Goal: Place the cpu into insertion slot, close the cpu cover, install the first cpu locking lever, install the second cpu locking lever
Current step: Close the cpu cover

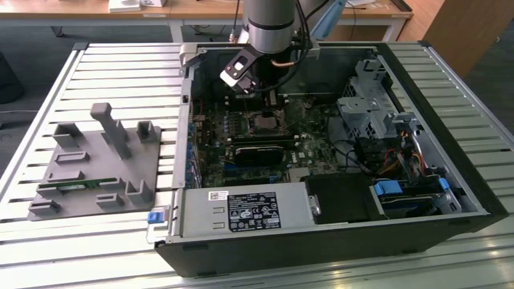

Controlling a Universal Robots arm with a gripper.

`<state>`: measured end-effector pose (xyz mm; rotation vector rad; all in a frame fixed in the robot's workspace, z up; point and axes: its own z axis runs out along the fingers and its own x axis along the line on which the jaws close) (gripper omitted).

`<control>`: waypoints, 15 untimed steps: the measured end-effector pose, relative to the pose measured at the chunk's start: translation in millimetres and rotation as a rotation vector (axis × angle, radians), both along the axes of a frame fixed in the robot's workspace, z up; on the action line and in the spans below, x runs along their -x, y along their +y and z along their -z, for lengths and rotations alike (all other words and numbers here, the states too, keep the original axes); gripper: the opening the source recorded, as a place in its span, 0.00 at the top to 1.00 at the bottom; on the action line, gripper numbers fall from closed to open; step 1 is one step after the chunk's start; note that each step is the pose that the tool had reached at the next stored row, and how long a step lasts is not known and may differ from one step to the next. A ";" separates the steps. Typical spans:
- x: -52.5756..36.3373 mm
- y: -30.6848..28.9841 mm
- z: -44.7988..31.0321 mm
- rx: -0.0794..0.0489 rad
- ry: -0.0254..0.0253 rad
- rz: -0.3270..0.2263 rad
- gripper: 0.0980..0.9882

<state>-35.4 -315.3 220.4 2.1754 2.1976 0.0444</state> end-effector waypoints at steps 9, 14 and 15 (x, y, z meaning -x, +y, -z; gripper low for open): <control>0.0 0.0 -7.0 0.000 0.0000 0.000 0.99; -0.1 0.0 -14.8 -0.001 0.0006 0.000 0.99; -0.1 0.0 -17.5 -0.002 0.0008 0.000 0.99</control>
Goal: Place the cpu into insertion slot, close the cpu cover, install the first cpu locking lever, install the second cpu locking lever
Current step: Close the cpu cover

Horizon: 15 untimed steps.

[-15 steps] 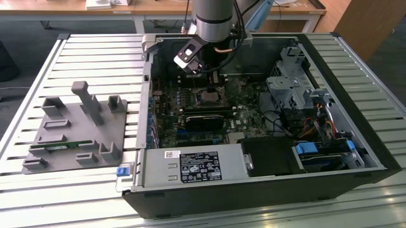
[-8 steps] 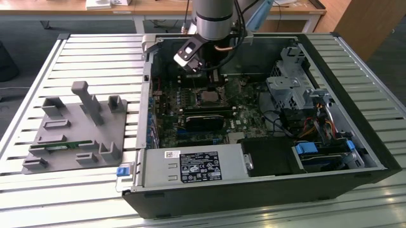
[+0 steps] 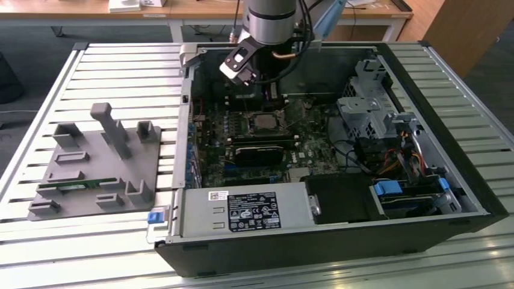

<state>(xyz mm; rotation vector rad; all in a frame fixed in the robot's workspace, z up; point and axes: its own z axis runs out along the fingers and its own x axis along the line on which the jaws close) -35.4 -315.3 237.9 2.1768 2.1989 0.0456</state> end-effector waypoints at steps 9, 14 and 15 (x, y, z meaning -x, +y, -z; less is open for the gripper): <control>-0.2 0.0 -14.2 -0.002 0.0035 0.000 0.99; -0.2 0.0 -23.2 -0.003 0.0035 0.000 0.99; -0.2 0.0 -24.4 -0.003 0.0036 0.000 0.99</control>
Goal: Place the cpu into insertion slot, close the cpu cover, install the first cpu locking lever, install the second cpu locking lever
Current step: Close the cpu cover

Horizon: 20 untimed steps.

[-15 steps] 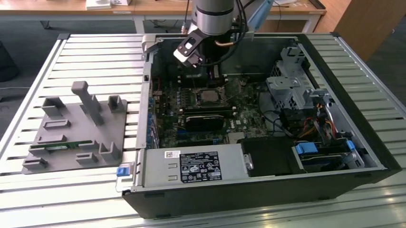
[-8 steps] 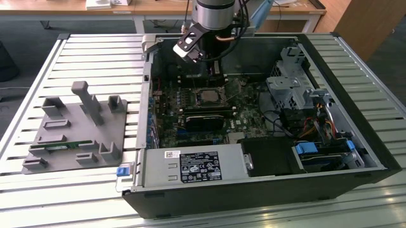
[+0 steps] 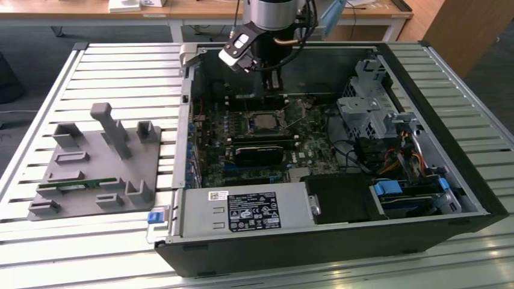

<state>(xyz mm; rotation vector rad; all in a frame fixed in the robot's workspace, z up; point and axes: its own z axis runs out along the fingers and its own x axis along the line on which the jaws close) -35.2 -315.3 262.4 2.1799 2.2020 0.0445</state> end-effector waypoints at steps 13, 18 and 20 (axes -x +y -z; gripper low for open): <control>0.0 0.0 -25.3 -0.001 0.0000 0.000 0.99; 0.0 -3.4 -28.0 -0.001 -0.0001 0.000 0.99; 0.0 -6.7 -28.0 -0.001 0.0000 0.001 0.99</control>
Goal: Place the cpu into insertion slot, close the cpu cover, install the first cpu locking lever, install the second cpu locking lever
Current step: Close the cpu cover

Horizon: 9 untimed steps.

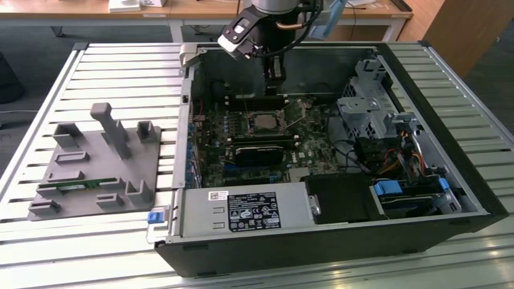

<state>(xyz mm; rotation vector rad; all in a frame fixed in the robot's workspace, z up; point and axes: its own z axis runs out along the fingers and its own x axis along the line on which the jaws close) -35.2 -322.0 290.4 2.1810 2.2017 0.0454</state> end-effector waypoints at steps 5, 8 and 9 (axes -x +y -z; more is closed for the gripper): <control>-1.2 -5.7 0.1 0.000 -0.0001 0.000 0.99; -9.1 -5.8 0.4 0.000 0.0000 0.001 0.99; -11.8 -5.8 0.6 0.000 0.0000 0.000 0.99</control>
